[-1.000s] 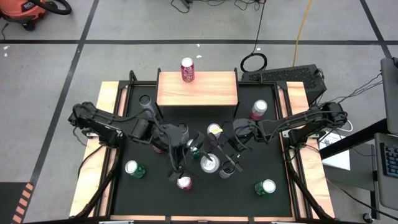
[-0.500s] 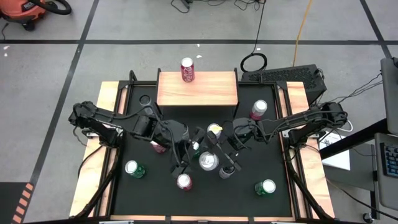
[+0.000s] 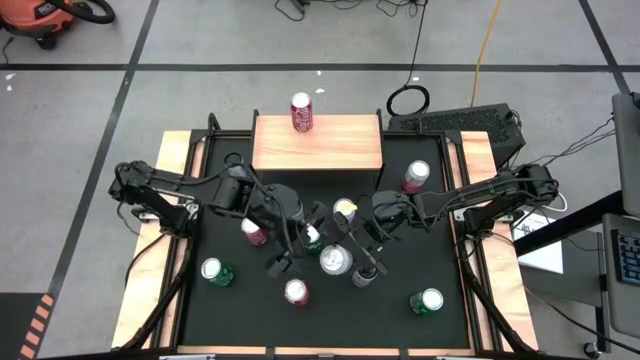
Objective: Place canned beverage on shelf
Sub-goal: Put the bottom white pink soda can on the shelf
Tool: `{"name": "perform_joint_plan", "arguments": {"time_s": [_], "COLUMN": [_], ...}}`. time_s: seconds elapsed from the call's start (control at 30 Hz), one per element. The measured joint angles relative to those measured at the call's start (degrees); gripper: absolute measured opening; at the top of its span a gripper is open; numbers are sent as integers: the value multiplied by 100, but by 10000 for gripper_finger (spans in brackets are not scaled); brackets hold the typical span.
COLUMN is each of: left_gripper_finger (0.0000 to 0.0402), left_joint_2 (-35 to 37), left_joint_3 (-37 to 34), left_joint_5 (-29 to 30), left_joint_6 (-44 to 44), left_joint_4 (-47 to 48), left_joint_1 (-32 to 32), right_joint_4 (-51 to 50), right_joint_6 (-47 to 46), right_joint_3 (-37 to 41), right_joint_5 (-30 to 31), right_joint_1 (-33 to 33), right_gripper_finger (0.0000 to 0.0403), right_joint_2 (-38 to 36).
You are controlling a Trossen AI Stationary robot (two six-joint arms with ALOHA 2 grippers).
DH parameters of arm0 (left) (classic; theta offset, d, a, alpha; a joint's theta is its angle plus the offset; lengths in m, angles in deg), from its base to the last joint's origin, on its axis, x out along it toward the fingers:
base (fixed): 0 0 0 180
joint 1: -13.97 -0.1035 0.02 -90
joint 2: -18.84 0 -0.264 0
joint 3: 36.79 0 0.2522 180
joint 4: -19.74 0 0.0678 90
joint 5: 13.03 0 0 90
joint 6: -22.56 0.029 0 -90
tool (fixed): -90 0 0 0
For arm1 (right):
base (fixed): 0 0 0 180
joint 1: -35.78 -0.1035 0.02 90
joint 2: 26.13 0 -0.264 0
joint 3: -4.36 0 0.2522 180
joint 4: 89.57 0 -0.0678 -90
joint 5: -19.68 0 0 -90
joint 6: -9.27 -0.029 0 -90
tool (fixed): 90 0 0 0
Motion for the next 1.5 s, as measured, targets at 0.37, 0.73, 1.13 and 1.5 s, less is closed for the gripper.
{"name": "perform_joint_plan", "arguments": {"time_s": [0.37,0.73,1.13,1.5], "left_gripper_finger": [357,357,356,356], "left_joint_2": [-48,-33,97,341], "left_joint_3": [2,2,-9,-260], "left_joint_5": [42,242,1197,3678], "left_joint_6": [572,815,-244,-2084], "left_joint_4": [116,411,1108,633], "left_joint_1": [-5,-71,-69,610], "right_joint_4": [44,-202,-767,590], "right_joint_6": [-255,-564,-454,-302], "right_joint_3": [0,0,-2,1075], "right_joint_5": [-4,32,683,1224], "right_joint_1": [4,15,-208,-485], "right_gripper_finger": [270,270,270,270], "right_joint_2": [0,0,-7,22]}}
